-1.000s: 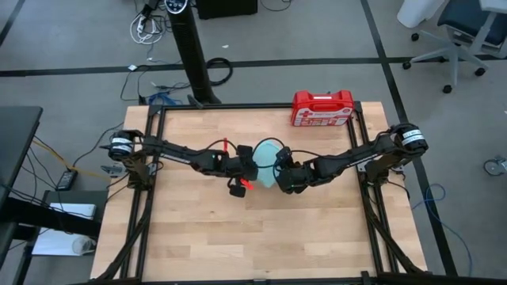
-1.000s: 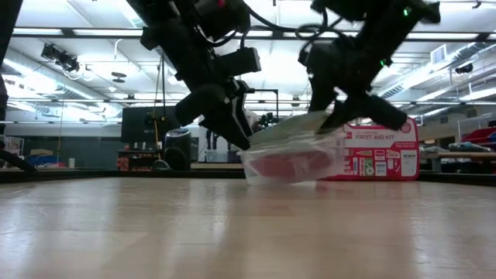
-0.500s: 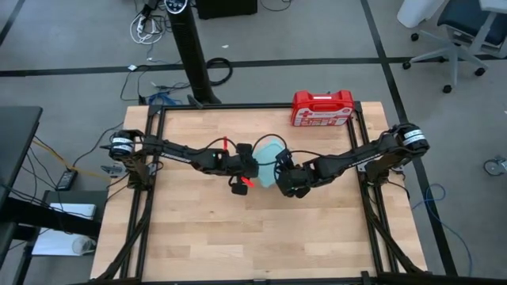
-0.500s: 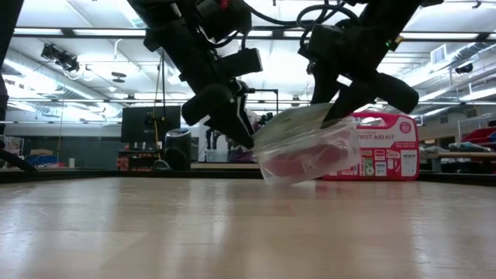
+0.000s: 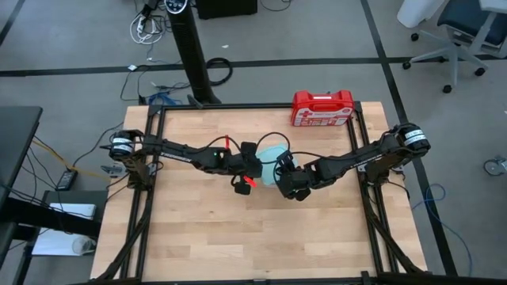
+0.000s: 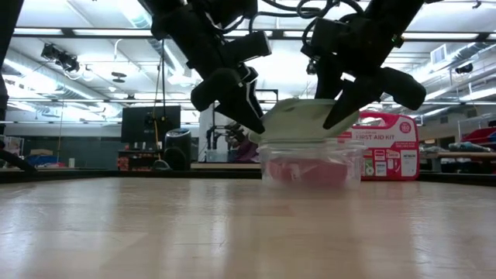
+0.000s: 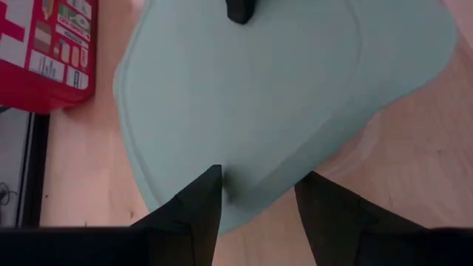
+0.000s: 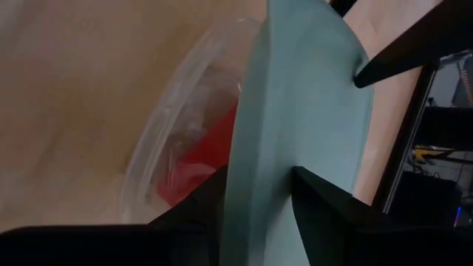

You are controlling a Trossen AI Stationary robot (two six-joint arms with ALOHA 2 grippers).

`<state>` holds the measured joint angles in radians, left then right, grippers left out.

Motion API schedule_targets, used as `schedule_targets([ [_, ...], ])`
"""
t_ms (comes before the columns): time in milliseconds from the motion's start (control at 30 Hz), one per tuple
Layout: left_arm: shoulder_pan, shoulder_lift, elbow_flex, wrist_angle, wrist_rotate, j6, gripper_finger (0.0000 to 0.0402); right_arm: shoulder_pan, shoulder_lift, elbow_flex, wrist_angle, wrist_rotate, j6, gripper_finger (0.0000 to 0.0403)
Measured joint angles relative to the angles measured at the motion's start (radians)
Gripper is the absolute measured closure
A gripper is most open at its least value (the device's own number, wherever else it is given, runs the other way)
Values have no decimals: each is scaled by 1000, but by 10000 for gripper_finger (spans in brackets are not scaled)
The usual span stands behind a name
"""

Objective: Roll bandage
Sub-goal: Close the plastic container

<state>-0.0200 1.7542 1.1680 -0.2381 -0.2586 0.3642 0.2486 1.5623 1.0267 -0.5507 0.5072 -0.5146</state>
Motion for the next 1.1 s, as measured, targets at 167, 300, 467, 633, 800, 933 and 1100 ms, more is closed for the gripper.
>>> schedule_targets([
  [167, 0, 0, 3, -23, 2, -1, 229, 6, -3, 0, -2, -41, 45, 270],
  [300, 1, 0, 3, -14, 1, -1, 229, 8, -4, 0, -21, -75, 105, 270],
  [467, 2, 0, 3, -9, 1, -1, 229, 25, -5, 2, -27, -102, 166, 270],
  [633, 2, 0, 3, -2, 1, -1, 229, 44, -9, 2, -27, -112, 204, 270],
  [800, 4, 0, 3, 0, -7, -2, 229, 61, -9, 20, -53, -134, 239, 267],
  [933, 4, 0, 3, 0, -9, -2, 229, 72, -9, 21, -39, -157, 261, 259],
  [1100, 5, -2, 3, 11, -10, -4, 229, 72, -7, 21, -40, -222, 303, 248],
])
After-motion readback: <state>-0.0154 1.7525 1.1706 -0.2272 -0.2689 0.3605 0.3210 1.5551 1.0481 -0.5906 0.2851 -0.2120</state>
